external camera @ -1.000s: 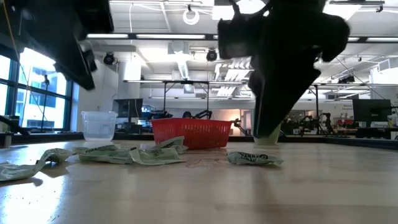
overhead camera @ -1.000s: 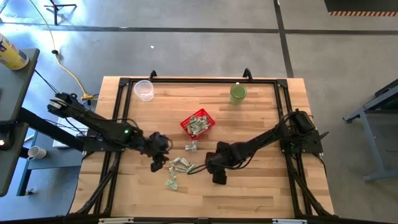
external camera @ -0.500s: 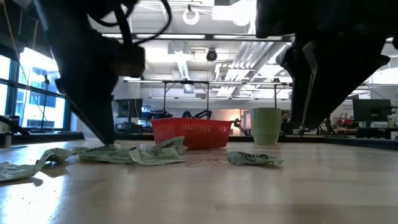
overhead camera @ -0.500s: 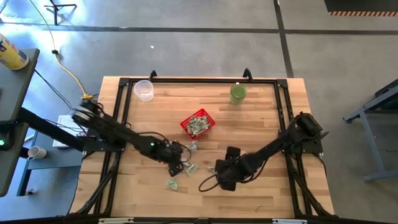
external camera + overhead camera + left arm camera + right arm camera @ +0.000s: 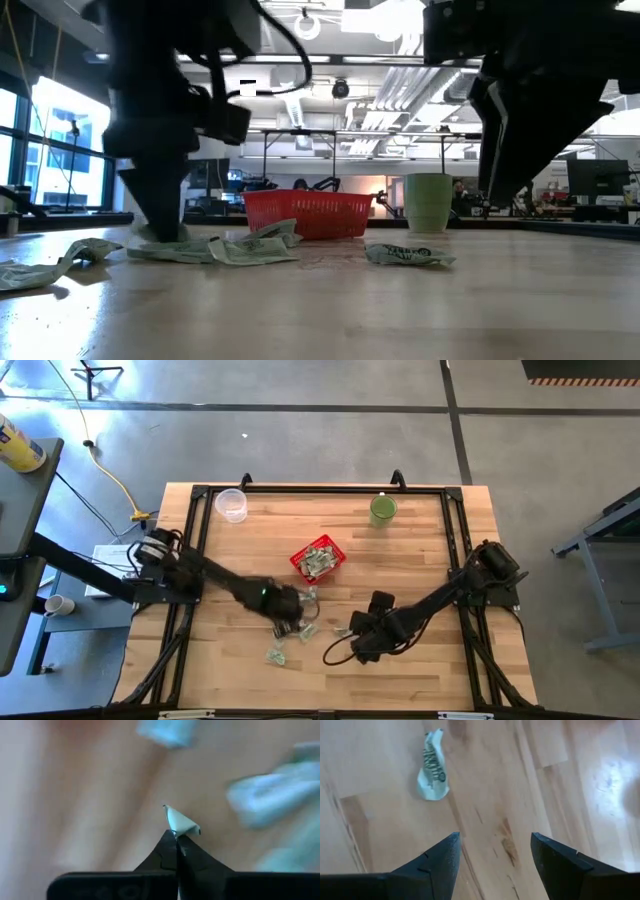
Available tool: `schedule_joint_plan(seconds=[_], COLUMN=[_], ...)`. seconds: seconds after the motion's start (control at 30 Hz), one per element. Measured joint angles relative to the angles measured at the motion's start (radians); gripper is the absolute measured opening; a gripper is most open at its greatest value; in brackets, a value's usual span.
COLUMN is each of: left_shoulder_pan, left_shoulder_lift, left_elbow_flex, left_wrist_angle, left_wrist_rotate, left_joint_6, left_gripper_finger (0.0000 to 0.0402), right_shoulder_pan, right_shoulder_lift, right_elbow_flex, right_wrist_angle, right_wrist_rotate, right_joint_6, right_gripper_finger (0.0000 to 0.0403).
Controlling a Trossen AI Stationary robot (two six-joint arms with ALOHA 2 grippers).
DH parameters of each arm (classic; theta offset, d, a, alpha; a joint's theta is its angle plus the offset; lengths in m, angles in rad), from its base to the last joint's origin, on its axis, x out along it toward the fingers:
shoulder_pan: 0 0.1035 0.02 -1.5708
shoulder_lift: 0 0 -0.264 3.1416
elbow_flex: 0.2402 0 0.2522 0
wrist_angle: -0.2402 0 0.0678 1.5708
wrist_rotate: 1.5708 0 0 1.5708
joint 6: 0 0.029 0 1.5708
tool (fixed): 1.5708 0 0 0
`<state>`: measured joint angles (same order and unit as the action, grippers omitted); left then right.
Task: Pick and place Stevia / Truvia into bins
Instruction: Put the stevia packet into the red basket
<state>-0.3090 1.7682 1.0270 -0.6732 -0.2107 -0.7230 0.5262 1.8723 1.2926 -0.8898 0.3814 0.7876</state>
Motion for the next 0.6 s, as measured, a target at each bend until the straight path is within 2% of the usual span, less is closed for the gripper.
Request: schedule_joint_plan(seconds=[0.17,0.33,0.37,0.47,0.6], left_shoulder_pan=[0.111,0.252,0.296,0.419,0.496], left_shoulder_lift=[-0.110,-0.197,-0.200,-0.164,-0.101], left_elbow_flex=[0.113,0.187,0.193,0.190,0.185], left_wrist_angle=[-0.096,0.038,0.073,0.137,0.192], left_wrist_rotate=[-0.016,-0.049,-0.013,0.186,0.282], left_joint_6=[0.139,0.325,0.355,0.398,0.398], left_gripper_finger=[0.0027,0.0023,0.0023,0.0030,0.0092], right_shoulder_pan=[0.000,0.000,0.000,-0.002,-0.004], right_shoulder_lift=[-0.014,-0.018,-0.018,-0.018,-0.018], right_elbow_flex=[0.000,0.000,0.000,0.000,0.000], right_wrist_angle=[-0.036,-0.048,-0.044,-0.033,-0.017], right_wrist_rotate=[0.034,0.053,0.052,0.040,0.020], right_joint_6=[0.039,0.066,0.065,0.052,0.029], right_gripper_finger=[0.0232,0.0232,0.0232,0.0232,0.0232])
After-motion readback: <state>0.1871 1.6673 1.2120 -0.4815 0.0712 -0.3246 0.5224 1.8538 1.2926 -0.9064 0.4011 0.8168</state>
